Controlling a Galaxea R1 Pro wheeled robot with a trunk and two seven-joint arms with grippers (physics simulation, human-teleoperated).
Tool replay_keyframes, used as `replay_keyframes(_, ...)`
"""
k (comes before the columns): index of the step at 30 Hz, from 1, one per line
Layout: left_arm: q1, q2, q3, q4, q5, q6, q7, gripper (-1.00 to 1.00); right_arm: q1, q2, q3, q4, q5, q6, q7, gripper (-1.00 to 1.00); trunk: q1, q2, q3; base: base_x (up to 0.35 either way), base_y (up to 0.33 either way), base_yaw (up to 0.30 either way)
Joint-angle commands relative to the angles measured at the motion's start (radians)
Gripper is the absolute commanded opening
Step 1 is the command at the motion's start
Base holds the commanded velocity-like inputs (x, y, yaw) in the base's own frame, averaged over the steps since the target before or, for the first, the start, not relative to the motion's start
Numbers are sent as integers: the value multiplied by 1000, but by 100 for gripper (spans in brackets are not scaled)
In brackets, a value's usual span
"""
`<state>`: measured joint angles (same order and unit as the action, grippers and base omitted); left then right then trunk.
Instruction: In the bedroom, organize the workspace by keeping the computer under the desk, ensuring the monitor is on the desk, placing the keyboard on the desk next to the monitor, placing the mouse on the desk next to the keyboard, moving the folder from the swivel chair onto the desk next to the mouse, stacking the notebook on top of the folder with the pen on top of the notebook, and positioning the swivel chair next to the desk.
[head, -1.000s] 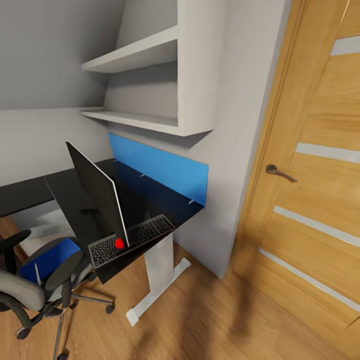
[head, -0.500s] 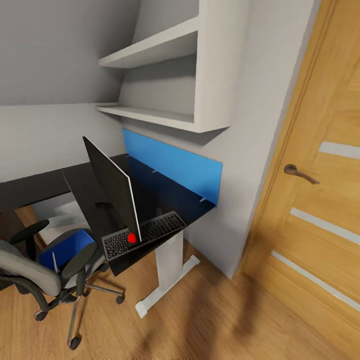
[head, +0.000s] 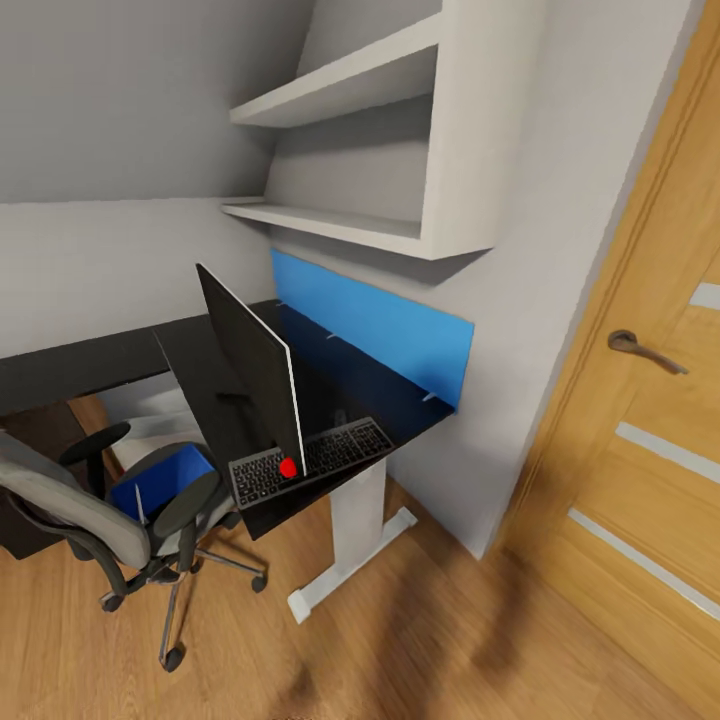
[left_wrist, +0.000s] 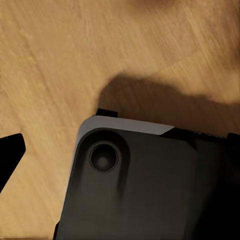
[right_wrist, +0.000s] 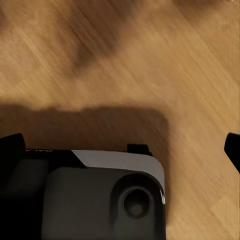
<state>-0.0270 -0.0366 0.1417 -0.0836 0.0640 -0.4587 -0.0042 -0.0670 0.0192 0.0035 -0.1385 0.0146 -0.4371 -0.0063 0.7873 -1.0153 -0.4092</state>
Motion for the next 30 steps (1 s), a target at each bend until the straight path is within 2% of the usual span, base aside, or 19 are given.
replay_keyframes(1, -1, 0, -1, 1, 7, -3, 0, 100, -1, 0, 1, 1, 10, -6, 0, 100, 0, -1, -2, 0, 0, 75)
replay_keyframes(4, -1, 0, -1, 1, 7, -3, 0, 100, -1, -1, 5, 3, 39, -27, 0, 100, 0, -1, -3, 0, 0, 49)
replay_keyframes(5, -1, 0, -1, 1, 7, -3, 0, 100, -1, -14, 8, 17, 86, -95, 2, 100, 0, -1, -3, 0, 0, 8)
replay_keyframes(6, -1, 0, -1, 1, 7, -3, 0, 100, -1, -18, 8, 20, 93, -107, 4, 100, 0, -1, -3, 0, 0, 4)
replay_keyframes(17, -1, 0, -1, 1, 7, -3, 0, 100, -1, -16, 9, 21, 100, -123, 2, 100, 0, -1, -3, 0, 0, 22)
replay_keyframes(30, -1, 0, 0, 2, 7, -3, 0, 100, -1, -15, 7, 20, 100, -124, -1, 100, 0, -1, -9, 0, 0, 198)
